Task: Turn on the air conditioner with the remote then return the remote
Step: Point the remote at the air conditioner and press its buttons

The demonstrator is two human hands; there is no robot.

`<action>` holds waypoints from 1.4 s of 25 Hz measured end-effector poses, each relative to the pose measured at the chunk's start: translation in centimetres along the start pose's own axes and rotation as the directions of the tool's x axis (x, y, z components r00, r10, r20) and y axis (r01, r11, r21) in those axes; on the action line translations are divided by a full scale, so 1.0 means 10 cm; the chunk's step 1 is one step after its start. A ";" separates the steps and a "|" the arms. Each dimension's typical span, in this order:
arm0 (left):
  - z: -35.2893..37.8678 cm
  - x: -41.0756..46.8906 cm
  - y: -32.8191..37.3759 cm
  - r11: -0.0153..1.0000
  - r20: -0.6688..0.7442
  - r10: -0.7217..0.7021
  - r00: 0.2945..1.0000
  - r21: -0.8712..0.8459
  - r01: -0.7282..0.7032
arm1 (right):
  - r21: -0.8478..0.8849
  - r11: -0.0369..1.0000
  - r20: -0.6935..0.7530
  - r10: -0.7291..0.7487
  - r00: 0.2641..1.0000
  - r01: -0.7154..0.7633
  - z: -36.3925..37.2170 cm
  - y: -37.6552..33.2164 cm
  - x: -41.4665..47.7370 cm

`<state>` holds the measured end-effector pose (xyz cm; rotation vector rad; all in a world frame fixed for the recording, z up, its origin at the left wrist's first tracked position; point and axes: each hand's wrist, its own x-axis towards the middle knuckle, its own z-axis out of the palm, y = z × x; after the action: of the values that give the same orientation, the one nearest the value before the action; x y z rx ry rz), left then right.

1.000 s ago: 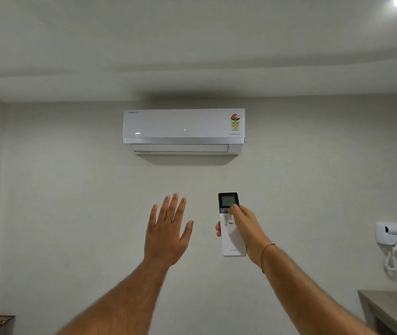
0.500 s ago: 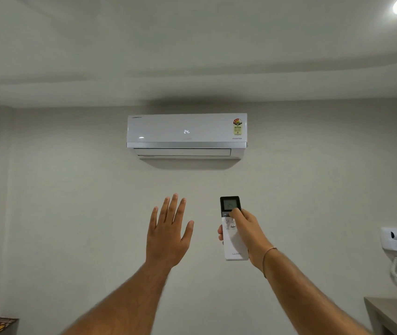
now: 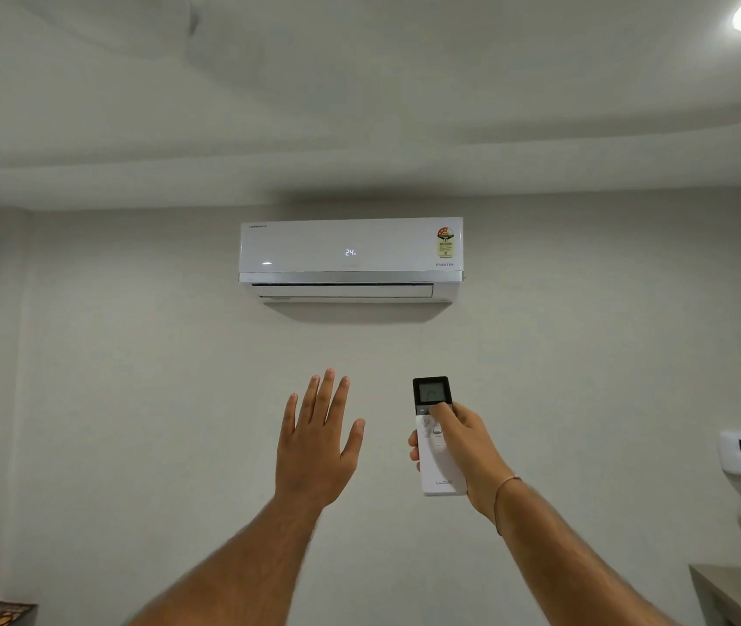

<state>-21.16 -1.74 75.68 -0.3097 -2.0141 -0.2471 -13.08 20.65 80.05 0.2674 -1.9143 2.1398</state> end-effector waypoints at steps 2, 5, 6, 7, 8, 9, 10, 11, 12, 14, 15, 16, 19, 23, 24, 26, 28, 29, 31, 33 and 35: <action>0.00 0.01 -0.01 1.000 0.003 -0.003 1.000 0.000 0.003 | 0.015 1.000 0.010 0.004 1.000 -0.004 0.00 0.01 0.02; 0.01 0.01 -0.02 1.000 0.006 -0.005 1.000 -0.004 0.005 | 0.032 0.999 0.020 0.014 1.000 -0.014 0.00 0.01 0.03; 0.02 0.01 -0.02 1.000 0.007 -0.007 1.000 -0.003 0.007 | 0.033 0.999 0.021 0.016 1.000 -0.016 0.00 0.01 0.03; 0.02 0.01 -0.02 1.000 0.009 -0.008 1.000 -0.001 0.008 | 0.032 0.999 0.020 0.016 1.000 -0.017 0.01 0.02 0.03; 0.03 0.01 -0.02 1.000 0.011 -0.008 1.000 0.001 0.008 | 0.030 0.999 0.020 0.016 1.000 -0.016 0.01 0.03 0.02; 0.03 0.01 -0.02 1.000 0.011 -0.008 1.000 0.003 0.008 | 0.026 1.000 0.020 0.013 1.000 -0.013 0.01 0.03 0.02; 0.04 0.01 -0.02 1.000 0.013 -0.010 1.000 0.005 0.010 | 0.024 1.000 0.023 0.010 1.000 -0.010 0.02 0.04 0.02; 0.04 0.00 -0.02 1.000 0.016 -0.013 1.000 0.006 0.013 | 0.025 1.000 0.026 0.007 1.000 -0.007 0.02 0.04 0.02; 0.05 0.00 -0.02 1.000 0.018 -0.018 1.000 0.005 0.018 | 0.027 1.000 0.027 0.006 1.000 -0.007 0.02 0.04 0.01; 0.05 -0.01 -0.03 0.999 0.020 -0.038 0.999 -0.003 0.038 | 0.040 0.999 0.029 0.020 0.999 -0.021 0.02 0.04 0.00; 0.05 -0.01 -0.03 0.999 0.020 -0.049 0.999 -0.006 0.049 | 0.051 0.998 0.029 0.030 0.999 -0.032 0.03 0.05 0.00; 0.05 0.00 -0.04 0.998 0.019 -0.058 0.998 -0.009 0.058 | 0.060 0.997 0.028 0.042 0.999 -0.044 0.03 0.05 -0.01; 0.04 0.03 -0.03 0.998 0.013 -0.063 0.998 -0.017 0.064 | 0.072 0.991 0.022 0.108 0.994 -0.109 0.05 0.05 -0.01; 0.05 0.03 -0.02 0.998 0.016 -0.055 0.998 -0.027 0.055 | 0.113 0.979 0.033 0.165 0.986 -0.167 0.06 0.03 -0.02; 0.05 0.02 -0.01 0.998 0.020 -0.054 0.998 -0.027 0.054 | 0.119 0.978 0.033 0.168 0.985 -0.170 0.06 0.03 -0.03; 0.06 0.01 -0.01 0.998 0.022 -0.053 0.998 -0.025 0.053 | 0.122 0.979 0.029 0.161 0.986 -0.164 0.05 0.04 -0.01; 0.05 0.00 -0.02 0.998 0.026 -0.065 0.998 -0.025 0.066 | 0.120 0.981 0.019 0.153 0.988 -0.154 0.05 0.05 0.00; 0.05 0.00 -0.02 0.997 0.027 -0.076 0.997 -0.031 0.077 | 0.127 0.980 0.017 0.151 0.988 -0.152 0.04 0.05 0.01; 0.05 0.00 -0.01 0.995 0.019 -0.093 0.995 -0.038 0.094 | 0.138 0.980 0.012 0.141 0.990 -0.142 0.04 0.06 0.01; 0.05 -0.01 0.00 0.995 0.014 -0.096 0.995 -0.031 0.097 | 0.133 0.985 0.000 0.115 0.993 -0.114 0.03 0.07 0.01; 0.05 -0.01 0.00 0.996 0.003 -0.085 0.996 -0.019 0.085 | 0.121 0.988 0.002 0.100 0.995 -0.099 0.04 0.07 0.01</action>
<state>-21.55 -1.58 75.38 -0.2367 -2.0304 -0.3190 -13.41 20.23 79.41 0.1936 -1.8340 2.3236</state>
